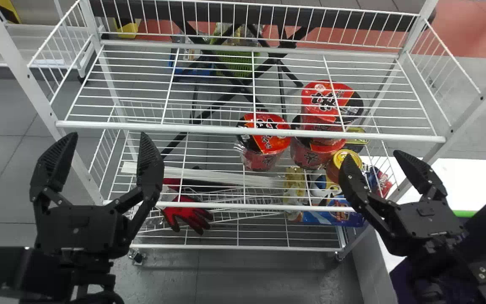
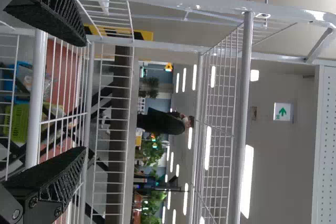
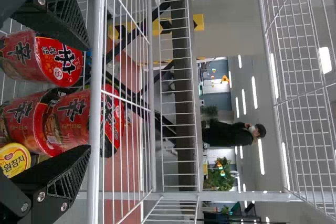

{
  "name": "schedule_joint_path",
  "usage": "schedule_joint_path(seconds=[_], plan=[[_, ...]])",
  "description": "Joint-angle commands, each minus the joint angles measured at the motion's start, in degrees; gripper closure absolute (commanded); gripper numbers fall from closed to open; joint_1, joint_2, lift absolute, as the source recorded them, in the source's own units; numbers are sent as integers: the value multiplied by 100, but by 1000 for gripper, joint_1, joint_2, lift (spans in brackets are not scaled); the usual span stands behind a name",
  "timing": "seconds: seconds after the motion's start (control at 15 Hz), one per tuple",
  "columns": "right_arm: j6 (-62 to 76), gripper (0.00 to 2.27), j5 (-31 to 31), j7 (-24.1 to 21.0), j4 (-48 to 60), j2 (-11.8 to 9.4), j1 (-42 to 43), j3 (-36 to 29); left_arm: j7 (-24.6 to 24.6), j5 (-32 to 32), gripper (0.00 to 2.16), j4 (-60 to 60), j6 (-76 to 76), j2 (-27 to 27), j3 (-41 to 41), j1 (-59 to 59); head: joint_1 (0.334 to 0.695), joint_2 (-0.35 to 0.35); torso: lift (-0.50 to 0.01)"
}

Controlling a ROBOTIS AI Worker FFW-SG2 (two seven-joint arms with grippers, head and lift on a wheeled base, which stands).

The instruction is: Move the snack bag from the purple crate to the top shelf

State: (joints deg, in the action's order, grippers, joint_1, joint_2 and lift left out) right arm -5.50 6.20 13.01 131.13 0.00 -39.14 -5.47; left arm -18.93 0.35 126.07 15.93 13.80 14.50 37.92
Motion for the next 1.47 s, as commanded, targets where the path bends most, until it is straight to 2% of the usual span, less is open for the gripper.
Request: schedule_joint_path(seconds=[0.0,0.2,0.4,0.47,0.73,0.8,0.87,0.93,1.0,1.07,1.13,1.2,1.27,1.4], plan=[[-9,167,4,0,-17,5,46,-6,-49,0,107,-39,63,17,0,-4,695,-75,-458],[-325,164,-31,185,0,5,82,-77,-49,0,107,-48,63,17,-35,-13,695,-69,-457],[-1784,164,-286,35,642,5,169,-226,-58,18,107,-118,63,26,-35,-22,695,-68,-456],[-1855,167,-242,35,870,5,99,-393,-49,18,107,-179,81,17,-35,-39,695,-76,-456],[-5089,171,-137,44,2162,5,398,-1650,-58,71,107,-250,81,44,-26,-31,695,-136,-456],[-6038,171,4,343,2197,5,706,-2230,-49,71,107,-285,81,52,-18,-31,695,-164,-456],[-7321,167,92,993,2233,5,1198,-2880,-49,44,107,-355,63,52,-18,-48,695,-226,-456],[-8271,167,83,1494,2233,5,1637,-3381,-49,44,107,-408,10,52,-18,-48,695,-259,-456],[-8458,167,21,1908,2224,5,2121,-3926,-49,27,107,-461,-7,52,-18,-48,695,-283,-456],[-8458,164,-181,2312,2118,5,2411,-4216,-49,18,107,-469,-42,52,-18,-48,695,-305,-456],[-8458,134,-251,2532,2013,-26,2543,-4410,-49,-26,107,-461,-42,52,0,-48,695,-350,-456],[-8458,124,-295,2699,1837,-466,2613,-4506,-58,-44,103,-452,-60,52,0,-48,695,-350,-456],[-8458,124,-304,2751,1670,-756,2657,-4559,-58,-44,103,-434,-113,44,0,-48,695,-350,-456],[-8458,120,-418,3446,1064,-1248,2938,-4902,-102,-114,103,-382,-165,44,18,-4,695,-350,-456]])
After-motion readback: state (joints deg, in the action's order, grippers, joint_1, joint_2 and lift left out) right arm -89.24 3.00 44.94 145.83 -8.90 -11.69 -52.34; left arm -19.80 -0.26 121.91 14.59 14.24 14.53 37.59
